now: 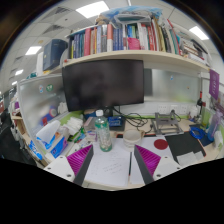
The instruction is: Pour water
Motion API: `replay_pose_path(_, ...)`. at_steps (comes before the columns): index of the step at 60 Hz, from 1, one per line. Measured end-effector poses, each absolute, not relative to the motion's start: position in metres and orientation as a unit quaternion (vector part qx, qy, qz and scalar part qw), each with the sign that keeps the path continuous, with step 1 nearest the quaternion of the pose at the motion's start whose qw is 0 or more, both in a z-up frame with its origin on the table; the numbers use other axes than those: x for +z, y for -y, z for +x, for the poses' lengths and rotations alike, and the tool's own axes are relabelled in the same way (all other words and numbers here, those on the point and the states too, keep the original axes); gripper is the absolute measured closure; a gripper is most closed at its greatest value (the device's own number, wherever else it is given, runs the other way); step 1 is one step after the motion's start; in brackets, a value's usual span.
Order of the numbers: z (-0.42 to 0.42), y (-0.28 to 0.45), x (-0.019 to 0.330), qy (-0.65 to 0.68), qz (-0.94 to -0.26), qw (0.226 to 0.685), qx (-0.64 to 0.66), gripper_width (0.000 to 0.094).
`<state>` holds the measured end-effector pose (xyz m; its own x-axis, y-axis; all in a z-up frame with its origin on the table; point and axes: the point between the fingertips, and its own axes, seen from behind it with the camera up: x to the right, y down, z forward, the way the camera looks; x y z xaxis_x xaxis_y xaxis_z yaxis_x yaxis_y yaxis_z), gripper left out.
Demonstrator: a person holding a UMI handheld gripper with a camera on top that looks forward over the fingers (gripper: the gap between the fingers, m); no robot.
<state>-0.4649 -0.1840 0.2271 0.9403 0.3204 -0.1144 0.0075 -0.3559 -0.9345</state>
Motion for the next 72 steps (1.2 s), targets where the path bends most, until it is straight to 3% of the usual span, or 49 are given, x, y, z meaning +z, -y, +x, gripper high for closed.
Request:
replay_pose_path(10,-0.532,0.129,0.214,0.100,-0.804,0.572,0.128,0.0093)
replay_pose_path(31,-0.527,0.016,0.190,0.034,-0.799,0.599,0.049,0.0104)
replay_pose_path(35,-0.527,0.005,0.193,0.025,-0.798,0.600,0.049,0.0183)
replay_pose_path(40,-0.526,-0.006,0.194,0.020,-0.799,0.600,0.045,0.0407)
replay_pose_path(61,-0.512,-0.037,0.221,0.020,-0.810,0.585,0.032,0.0617)
replay_pose_path(72,-0.516,-0.038,0.246,-0.066,-0.830,0.537,0.139,0.0621)
